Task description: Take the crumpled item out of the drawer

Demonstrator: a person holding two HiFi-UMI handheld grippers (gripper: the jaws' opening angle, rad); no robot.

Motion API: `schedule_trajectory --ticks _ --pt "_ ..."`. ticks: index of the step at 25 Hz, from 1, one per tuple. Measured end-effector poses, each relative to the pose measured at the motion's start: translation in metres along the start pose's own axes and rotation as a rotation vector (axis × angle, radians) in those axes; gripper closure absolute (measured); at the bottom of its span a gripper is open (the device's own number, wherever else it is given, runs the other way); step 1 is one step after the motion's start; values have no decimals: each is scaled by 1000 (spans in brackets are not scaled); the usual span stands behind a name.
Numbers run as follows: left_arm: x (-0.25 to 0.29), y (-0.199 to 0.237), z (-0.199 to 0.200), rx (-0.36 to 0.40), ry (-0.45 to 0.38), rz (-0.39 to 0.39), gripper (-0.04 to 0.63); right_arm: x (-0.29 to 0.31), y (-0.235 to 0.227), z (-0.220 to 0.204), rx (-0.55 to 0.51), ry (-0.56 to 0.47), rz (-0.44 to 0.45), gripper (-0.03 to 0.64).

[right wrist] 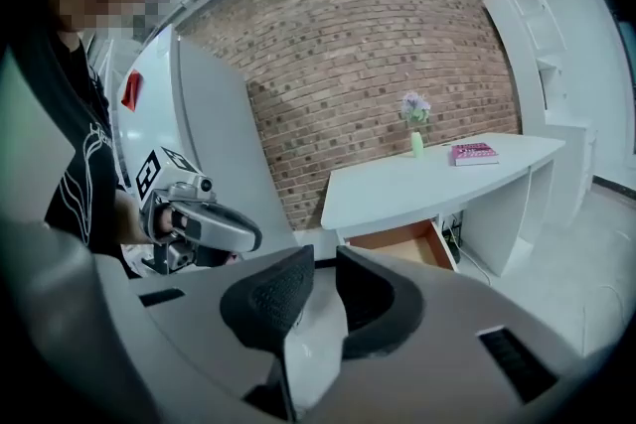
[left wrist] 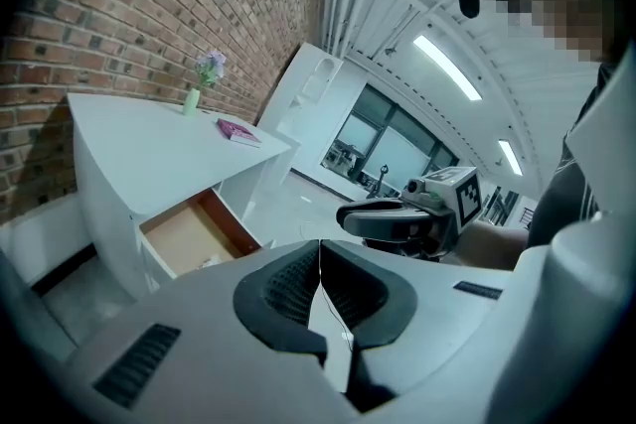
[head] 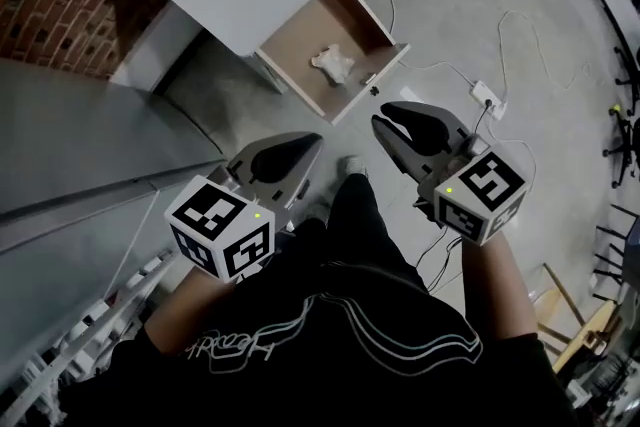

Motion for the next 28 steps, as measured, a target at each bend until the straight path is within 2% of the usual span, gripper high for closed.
schedule_trajectory --ticks 3,5,10,18,28 --pt "22 13 3 -34 1 45 572 19 -40 -1 -15 52 20 548" --pt "34 21 2 -53 -2 76 572 34 -64 -5 -32 89 37 483" --pt "63 54 -3 -104 -22 150 572 86 -118 -23 -113 200 86 445" --pt "106 102 1 -195 -30 242 572 163 -195 -56 -227 419 175 405" --pt "136 134 -11 -242 -15 324 572 235 -262 -128 -347 645 239 390"
Point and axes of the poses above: the fingertips, and each gripper's own axes: x forward along the fingers, y to its left, z out of its top, the point moved 3 cm from there along -x, backward along the fingers, and after that the axes turned 6 degrees about z, right-handed, at the moved point
